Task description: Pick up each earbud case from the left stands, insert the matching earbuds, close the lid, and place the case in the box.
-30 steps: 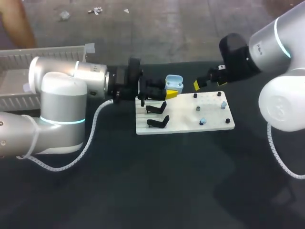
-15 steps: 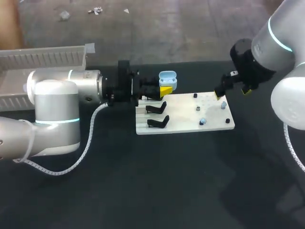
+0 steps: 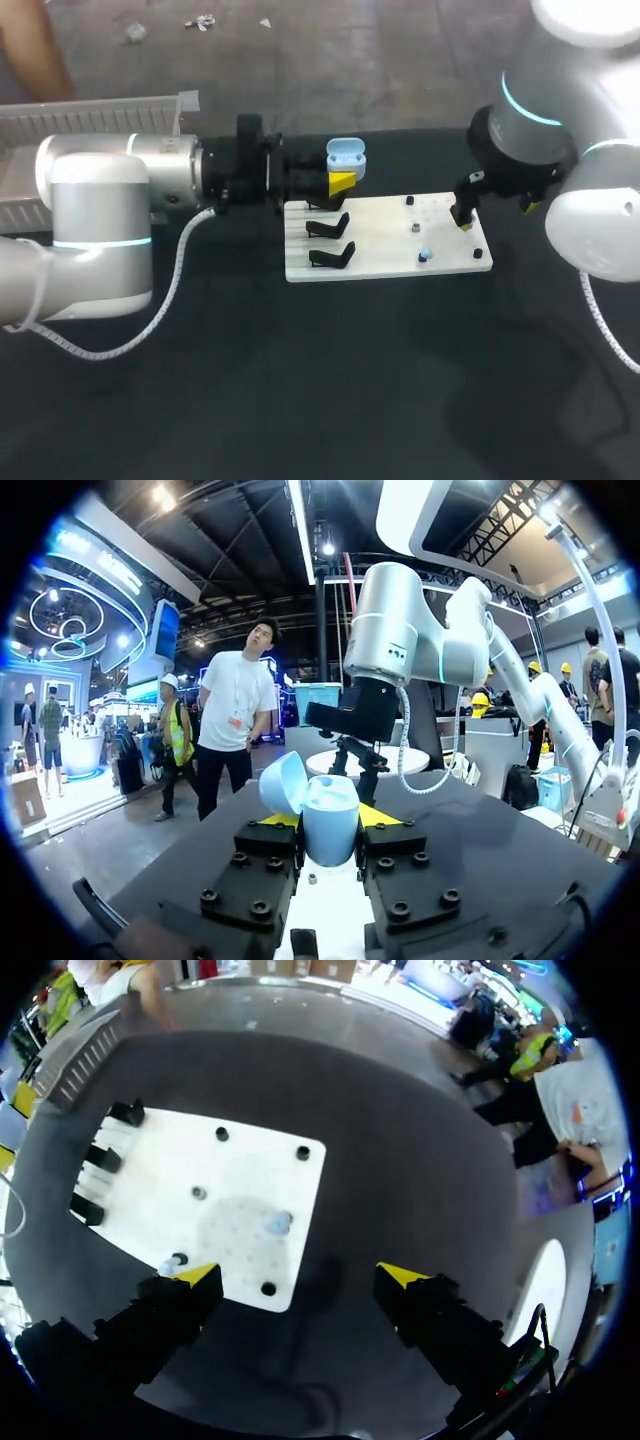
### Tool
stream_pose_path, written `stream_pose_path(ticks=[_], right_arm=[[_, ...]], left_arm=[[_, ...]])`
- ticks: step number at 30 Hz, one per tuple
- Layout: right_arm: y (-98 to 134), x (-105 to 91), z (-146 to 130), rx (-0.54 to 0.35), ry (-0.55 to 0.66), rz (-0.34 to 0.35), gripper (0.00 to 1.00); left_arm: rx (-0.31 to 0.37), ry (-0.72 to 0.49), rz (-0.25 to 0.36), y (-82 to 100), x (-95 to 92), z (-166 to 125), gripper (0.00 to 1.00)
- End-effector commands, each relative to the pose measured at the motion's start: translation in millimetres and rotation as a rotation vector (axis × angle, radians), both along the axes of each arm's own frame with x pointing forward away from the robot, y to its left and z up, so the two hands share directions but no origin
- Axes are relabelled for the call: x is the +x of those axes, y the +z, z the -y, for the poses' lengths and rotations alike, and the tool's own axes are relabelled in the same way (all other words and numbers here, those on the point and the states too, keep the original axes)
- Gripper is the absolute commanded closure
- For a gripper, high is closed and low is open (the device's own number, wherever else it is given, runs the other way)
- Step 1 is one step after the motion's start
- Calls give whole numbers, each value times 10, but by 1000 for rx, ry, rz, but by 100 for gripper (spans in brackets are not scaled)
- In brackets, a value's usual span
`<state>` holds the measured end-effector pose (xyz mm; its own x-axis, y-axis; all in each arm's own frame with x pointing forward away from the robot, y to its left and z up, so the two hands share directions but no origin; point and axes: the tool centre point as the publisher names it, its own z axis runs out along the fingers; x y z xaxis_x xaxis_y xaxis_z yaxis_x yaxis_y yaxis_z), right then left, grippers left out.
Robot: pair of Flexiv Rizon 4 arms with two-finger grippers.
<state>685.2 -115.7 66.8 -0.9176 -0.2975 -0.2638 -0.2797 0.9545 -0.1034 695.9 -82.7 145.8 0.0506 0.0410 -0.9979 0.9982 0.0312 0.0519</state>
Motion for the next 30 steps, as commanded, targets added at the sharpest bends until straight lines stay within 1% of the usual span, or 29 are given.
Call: stream_pose_path(ticks=[1, 8, 11, 16, 21, 23, 26, 29, 30], right_arm=[[-50, 72, -28, -19, -6, -13, 0], [-102, 103, -9, -81, -12, -48, 0], [-98, 103, -62, -74, -10, -48, 0], [-123, 157, -148, -70, -1, -50, 0], [-146, 173, -189, -65, 2, -52, 18], [-171, 180, -182, -63, 3, -54, 21], [-198, 175, -185, -64, 7, -62, 29], [-232, 178, -177, -67, 9, -69, 33], [-238, 178, -177, -67, 9, -71, 36]], left_arm=[[-1, 12, 4, 3, -30, 5, 100], [-1, 12, 4, 3, -30, 5, 100], [-1, 12, 4, 3, -30, 5, 100], [-1, 12, 4, 3, -30, 5, 100], [-1, 12, 4, 3, -30, 5, 100], [-1, 12, 4, 3, -30, 5, 100], [-1, 12, 4, 3, -30, 5, 100], [-1, 12, 4, 3, -30, 5, 100], [-1, 12, 4, 3, -30, 5, 100]])
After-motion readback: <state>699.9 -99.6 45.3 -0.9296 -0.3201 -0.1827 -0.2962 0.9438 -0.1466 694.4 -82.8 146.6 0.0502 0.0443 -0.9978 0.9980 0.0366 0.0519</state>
